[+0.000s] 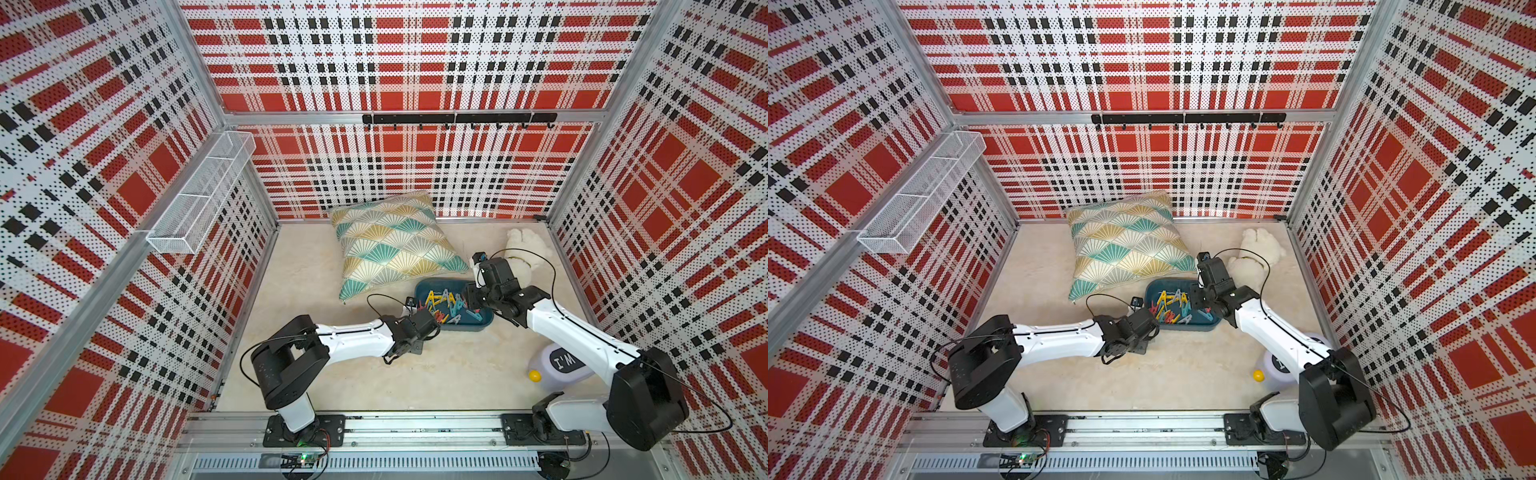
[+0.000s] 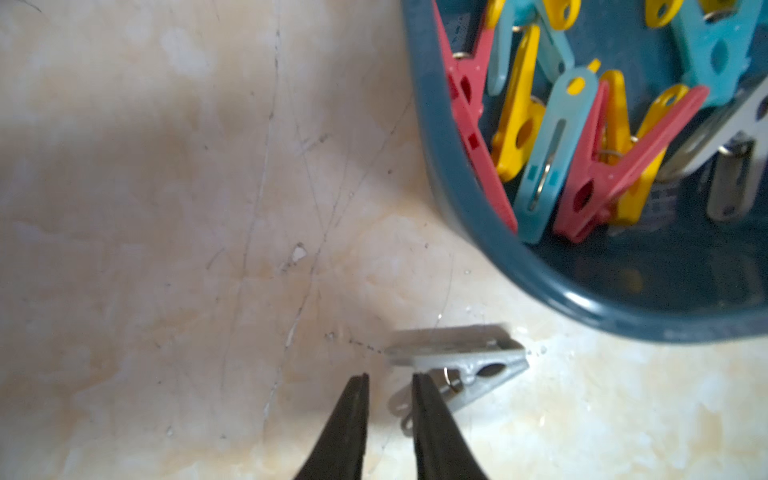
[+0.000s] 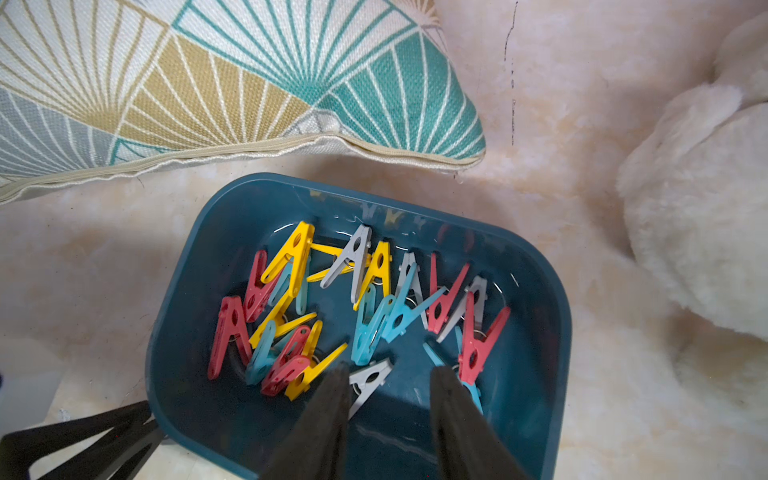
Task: Put the clothespins into the storage box
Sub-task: Pick up the clothespin from the center of the board.
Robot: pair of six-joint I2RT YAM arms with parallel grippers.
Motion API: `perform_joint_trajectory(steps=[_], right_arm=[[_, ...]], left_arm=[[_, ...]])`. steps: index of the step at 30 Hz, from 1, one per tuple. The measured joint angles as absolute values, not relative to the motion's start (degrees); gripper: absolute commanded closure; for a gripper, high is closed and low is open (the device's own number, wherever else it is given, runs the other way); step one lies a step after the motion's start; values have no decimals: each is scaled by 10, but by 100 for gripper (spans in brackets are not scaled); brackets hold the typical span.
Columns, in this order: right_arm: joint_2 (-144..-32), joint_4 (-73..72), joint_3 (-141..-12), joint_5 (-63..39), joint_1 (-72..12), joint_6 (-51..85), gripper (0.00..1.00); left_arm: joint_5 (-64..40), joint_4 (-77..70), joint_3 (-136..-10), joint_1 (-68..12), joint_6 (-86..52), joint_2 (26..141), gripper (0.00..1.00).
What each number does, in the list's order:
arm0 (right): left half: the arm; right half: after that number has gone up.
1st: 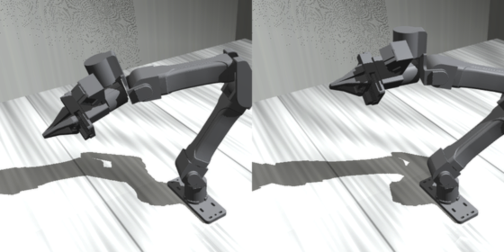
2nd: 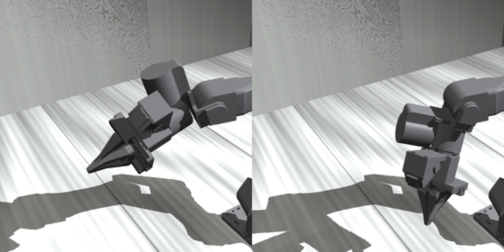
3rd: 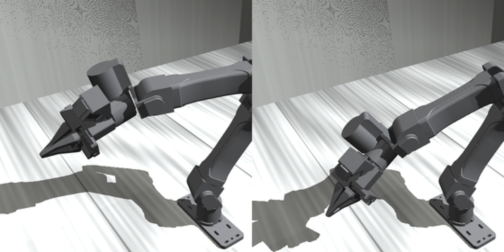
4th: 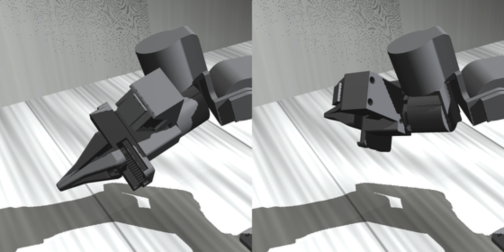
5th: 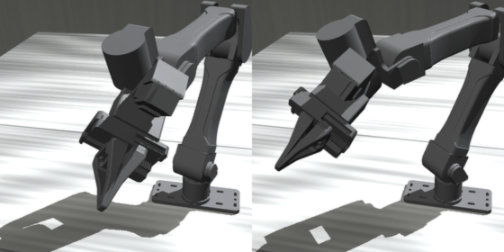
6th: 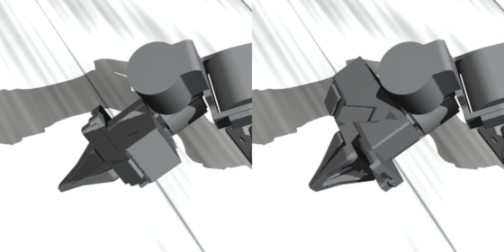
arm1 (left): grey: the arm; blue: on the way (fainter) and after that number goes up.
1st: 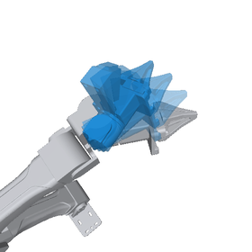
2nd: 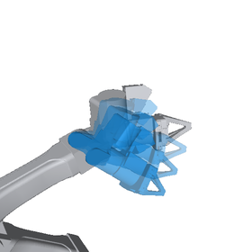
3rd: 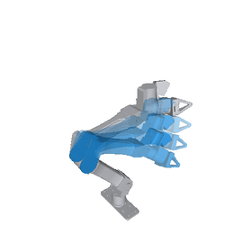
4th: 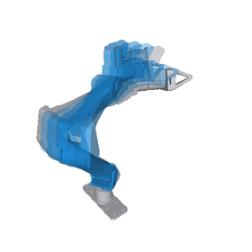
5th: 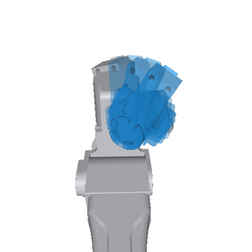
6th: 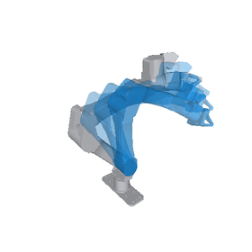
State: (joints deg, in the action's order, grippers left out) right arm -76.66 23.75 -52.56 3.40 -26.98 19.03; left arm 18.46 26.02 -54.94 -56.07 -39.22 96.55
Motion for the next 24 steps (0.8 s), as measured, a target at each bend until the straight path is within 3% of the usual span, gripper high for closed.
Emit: perform_joint_trajectory(steps=[9, 24], right_arm=[[-753, 245, -525, 37, -270, 191, 60], [-749, 246, -525, 39, -270, 192, 60]], left_arm=[[173, 271, -567, -550, -306, 966, 66], [167, 301, -567, -546, -232, 970, 65]])
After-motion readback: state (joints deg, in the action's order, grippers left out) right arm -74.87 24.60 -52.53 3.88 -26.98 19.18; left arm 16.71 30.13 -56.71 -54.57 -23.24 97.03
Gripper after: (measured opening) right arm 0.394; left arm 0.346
